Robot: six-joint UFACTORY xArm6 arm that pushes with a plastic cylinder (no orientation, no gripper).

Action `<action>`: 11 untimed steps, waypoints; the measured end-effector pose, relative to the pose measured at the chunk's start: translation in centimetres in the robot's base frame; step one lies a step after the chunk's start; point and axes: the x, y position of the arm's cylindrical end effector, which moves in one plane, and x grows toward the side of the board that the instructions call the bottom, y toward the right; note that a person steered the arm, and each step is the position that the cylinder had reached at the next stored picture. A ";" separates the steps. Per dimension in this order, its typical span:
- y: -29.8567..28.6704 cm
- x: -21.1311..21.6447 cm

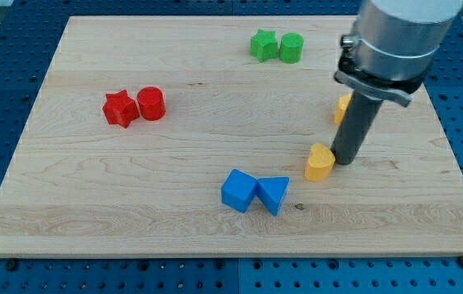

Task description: Slide the yellow hexagon to the center

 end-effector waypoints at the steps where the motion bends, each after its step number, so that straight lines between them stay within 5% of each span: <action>1: -1.8 0.6; 5: -7.4 1.4; 8: -4.0 -5.0; 10: -1.4 -2.4; 11: 5.8 -1.7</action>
